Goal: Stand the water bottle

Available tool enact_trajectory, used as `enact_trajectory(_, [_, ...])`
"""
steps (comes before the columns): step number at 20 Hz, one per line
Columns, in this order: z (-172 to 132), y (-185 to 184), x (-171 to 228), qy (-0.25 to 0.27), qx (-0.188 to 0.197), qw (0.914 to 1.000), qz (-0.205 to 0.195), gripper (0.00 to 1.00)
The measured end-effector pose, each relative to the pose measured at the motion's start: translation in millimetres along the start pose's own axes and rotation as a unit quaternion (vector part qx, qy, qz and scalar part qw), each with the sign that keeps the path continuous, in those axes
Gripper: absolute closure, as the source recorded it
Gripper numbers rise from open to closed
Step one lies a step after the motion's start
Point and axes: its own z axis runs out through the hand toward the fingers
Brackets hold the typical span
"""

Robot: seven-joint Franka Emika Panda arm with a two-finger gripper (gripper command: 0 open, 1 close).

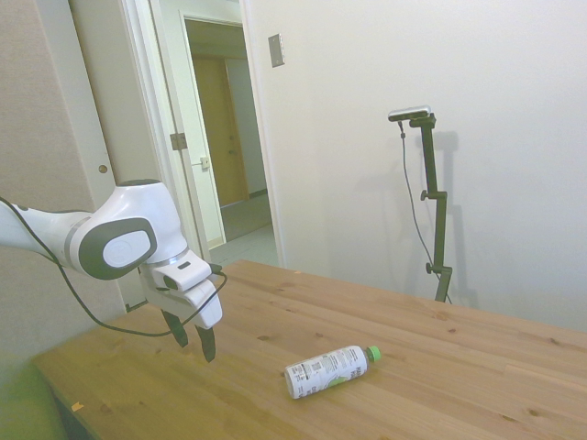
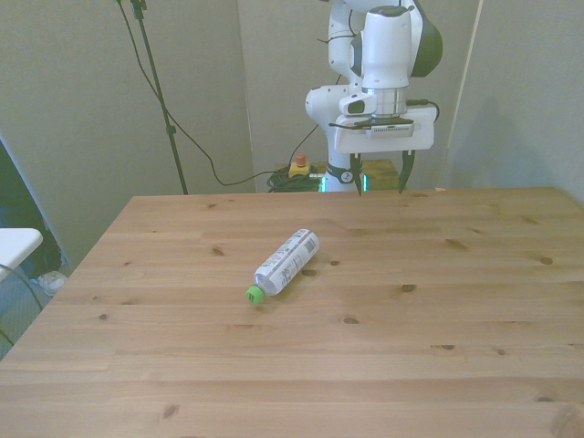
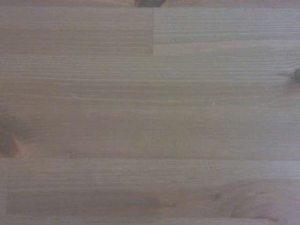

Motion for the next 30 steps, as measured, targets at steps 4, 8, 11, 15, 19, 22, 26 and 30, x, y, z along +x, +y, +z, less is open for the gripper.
enact_trajectory(4, [-5.8,-1.3,7.7,0.009,0.010,0.9999,-0.001,0.00])
enact_trajectory(8, [-35.1,3.9,58.8,0.040,0.026,0.9984,0.032,0.00])
enact_trajectory(11, [-46.7,9.2,119.9,0.064,0.034,0.9950,0.067,0.00])
enact_trajectory(15, [-36.2,3.3,192.2,0.080,0.037,0.9910,0.100,0.00])
enact_trajectory(19, [-17.2,-1.9,238.5,0.089,0.032,0.9870,0.130,0.00])
enact_trajectory(22, [0.3,4.4,265.6,0.099,0.029,0.9822,0.157,0.00])
enact_trajectory(26, [23.9,10.5,289.4,0.103,0.020,0.9782,0.179,0.00])
enact_trajectory(30, [50.3,13.8,299.4,0.100,0.009,0.9771,0.188,0.00])
